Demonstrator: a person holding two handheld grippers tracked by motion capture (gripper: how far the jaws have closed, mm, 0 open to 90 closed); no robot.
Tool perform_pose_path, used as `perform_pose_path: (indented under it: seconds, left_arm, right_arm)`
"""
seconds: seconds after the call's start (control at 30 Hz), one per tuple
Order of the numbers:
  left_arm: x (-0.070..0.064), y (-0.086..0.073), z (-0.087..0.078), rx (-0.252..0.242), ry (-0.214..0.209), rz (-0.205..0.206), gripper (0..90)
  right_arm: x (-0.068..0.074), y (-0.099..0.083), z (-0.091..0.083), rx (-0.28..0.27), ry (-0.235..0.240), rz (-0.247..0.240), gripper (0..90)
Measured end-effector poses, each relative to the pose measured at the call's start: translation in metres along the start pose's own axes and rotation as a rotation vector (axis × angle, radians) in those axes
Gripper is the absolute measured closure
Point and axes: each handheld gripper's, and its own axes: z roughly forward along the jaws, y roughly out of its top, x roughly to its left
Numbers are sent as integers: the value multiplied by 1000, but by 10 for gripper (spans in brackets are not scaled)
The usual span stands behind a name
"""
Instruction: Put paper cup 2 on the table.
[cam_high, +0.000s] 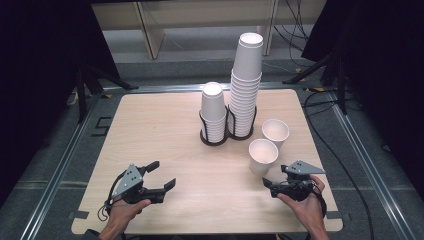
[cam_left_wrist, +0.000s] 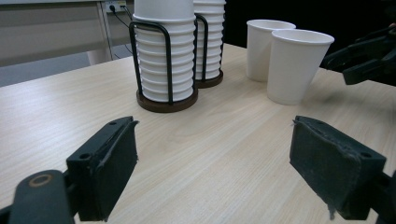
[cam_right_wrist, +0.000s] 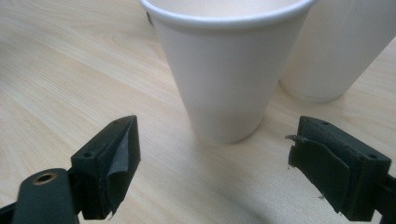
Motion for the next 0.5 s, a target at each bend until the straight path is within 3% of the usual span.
perform_pose_path:
  seconds: [0.13,0.17,0.27,0.3,0.47,0.5]
  left_arm:
    - [-1,-1,1,30,-4,8,146]
    - [-1,-1,1,31,-8,10,146]
    - [-2,-2,3,37,-18,20,146]
    - [-2,-2,3,42,-18,19,146]
    - [-2,-3,3,60,-15,18,146]
    - [-2,-3,3,59,-13,16,146]
  right_arm:
    - [13,-2,-10,-41,7,13,154]
    - [15,-2,-12,-54,7,-10,154]
    - [28,-4,-19,-45,7,-3,155]
    - [28,-4,-20,-60,15,-27,155]
    - [36,-7,-27,-101,18,-44,153]
    - [38,-8,-28,-106,36,-41,154]
